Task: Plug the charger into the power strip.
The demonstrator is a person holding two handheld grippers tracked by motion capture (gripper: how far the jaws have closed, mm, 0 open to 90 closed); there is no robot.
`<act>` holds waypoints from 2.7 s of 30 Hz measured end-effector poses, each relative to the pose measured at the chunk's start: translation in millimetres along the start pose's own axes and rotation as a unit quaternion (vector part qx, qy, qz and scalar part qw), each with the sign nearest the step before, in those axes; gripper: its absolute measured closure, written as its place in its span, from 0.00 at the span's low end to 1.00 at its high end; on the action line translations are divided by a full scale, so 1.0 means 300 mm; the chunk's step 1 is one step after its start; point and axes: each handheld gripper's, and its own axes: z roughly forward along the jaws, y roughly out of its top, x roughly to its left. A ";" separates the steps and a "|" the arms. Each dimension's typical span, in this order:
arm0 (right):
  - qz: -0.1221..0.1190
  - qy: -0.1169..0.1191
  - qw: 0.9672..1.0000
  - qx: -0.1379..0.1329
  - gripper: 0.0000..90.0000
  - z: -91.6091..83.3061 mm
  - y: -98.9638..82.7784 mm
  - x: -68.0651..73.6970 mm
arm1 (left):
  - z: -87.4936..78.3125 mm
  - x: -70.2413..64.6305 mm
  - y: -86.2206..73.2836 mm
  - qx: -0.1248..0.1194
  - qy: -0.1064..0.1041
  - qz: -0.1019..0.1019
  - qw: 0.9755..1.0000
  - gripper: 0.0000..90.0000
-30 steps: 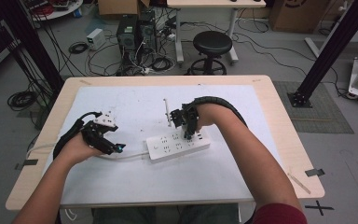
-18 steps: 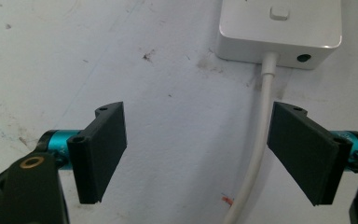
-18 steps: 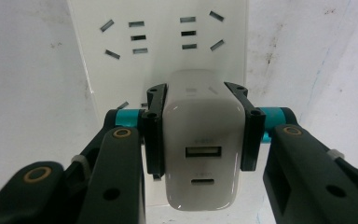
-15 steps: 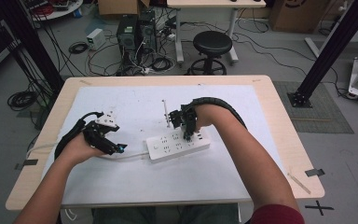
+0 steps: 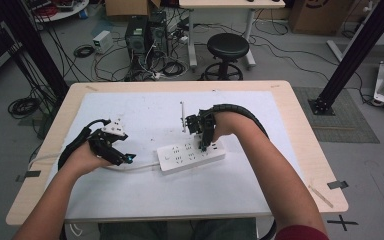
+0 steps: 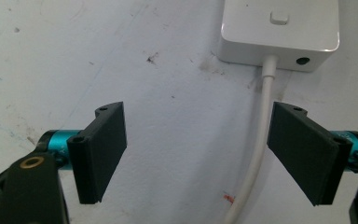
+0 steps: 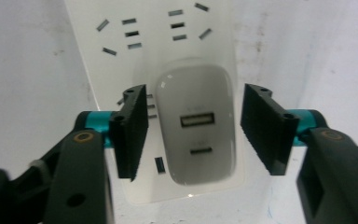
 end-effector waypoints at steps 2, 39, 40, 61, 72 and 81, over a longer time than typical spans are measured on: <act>0.004 0.002 1.000 -0.003 0.44 -0.004 -0.004 0.000 | 0.000 -0.002 0.001 -0.002 0.001 -0.002 1.000 0.22; 0.176 -0.018 0.924 -0.340 0.22 -0.109 -0.311 0.170 | -0.028 -0.008 0.047 -0.072 -0.011 0.043 0.996 0.21; 0.178 -0.019 0.922 -0.342 0.22 -0.111 -0.316 0.172 | -0.031 -0.003 0.047 -0.078 -0.012 0.044 0.996 0.21; 0.195 -0.037 0.898 -0.393 0.21 -0.120 -0.361 0.180 | -0.056 0.016 0.044 -0.113 -0.002 0.031 0.993 0.21; 0.204 -0.043 0.897 -0.389 0.21 -0.126 -0.375 0.186 | -0.058 0.014 0.045 -0.119 -0.001 0.025 0.993 0.21; 0.209 -0.048 0.897 -0.386 0.21 -0.127 -0.374 0.186 | -0.064 0.022 0.040 -0.116 0.004 0.023 0.993 0.21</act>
